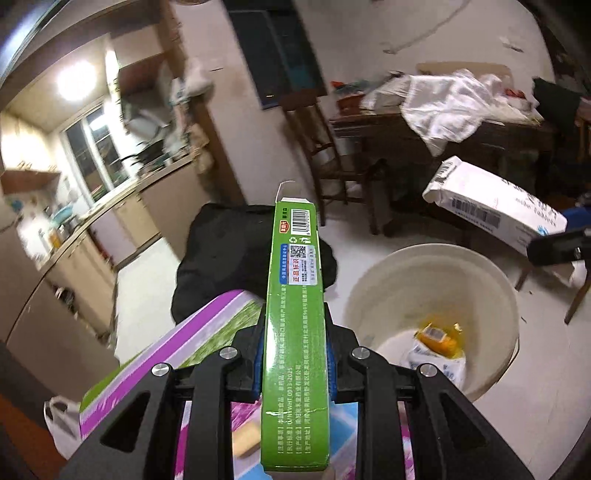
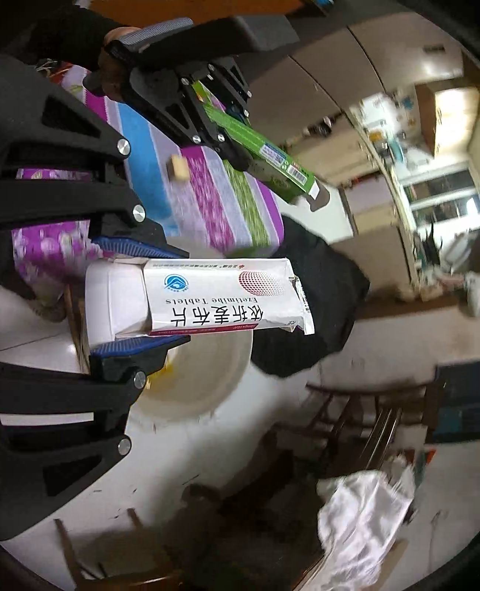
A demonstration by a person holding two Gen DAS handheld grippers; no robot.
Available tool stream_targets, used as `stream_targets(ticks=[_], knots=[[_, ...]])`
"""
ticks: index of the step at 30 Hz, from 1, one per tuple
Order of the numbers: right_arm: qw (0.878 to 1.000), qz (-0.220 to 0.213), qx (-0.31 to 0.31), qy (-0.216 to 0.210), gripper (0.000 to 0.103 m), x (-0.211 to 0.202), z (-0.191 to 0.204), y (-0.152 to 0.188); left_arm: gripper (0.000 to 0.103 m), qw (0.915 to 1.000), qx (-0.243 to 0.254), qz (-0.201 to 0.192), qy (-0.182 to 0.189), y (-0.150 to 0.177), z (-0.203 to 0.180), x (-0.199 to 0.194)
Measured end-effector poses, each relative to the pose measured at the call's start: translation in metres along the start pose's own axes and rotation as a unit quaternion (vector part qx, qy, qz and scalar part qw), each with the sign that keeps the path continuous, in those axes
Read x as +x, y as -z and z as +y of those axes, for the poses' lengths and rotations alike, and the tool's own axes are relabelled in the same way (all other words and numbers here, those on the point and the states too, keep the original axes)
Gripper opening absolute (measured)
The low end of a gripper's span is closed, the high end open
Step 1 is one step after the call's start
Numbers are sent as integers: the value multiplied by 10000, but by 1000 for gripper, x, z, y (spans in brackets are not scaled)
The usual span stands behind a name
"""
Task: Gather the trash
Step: 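Carry the green box and white medicine box over the white bucket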
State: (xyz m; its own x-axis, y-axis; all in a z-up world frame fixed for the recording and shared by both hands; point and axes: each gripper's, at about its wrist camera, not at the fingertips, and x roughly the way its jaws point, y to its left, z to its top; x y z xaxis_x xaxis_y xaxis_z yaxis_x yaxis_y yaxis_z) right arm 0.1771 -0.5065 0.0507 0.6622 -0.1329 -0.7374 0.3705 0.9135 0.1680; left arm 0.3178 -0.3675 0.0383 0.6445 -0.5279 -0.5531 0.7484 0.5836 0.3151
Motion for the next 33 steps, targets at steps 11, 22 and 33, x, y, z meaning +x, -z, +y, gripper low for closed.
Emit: stream_targets(ticks=[11, 22, 33], knots=[[9967, 599, 310, 447, 37, 27, -58, -15, 25, 9950, 662, 459, 592, -59, -71, 80], [9901, 1242, 135, 636, 38, 66, -63, -21, 25, 9813, 986, 1277, 1051, -54, -103, 152], [9854, 1596, 43, 596, 38, 89, -60, -18, 25, 9740, 1040, 1651, 1155, -19, -100, 177]])
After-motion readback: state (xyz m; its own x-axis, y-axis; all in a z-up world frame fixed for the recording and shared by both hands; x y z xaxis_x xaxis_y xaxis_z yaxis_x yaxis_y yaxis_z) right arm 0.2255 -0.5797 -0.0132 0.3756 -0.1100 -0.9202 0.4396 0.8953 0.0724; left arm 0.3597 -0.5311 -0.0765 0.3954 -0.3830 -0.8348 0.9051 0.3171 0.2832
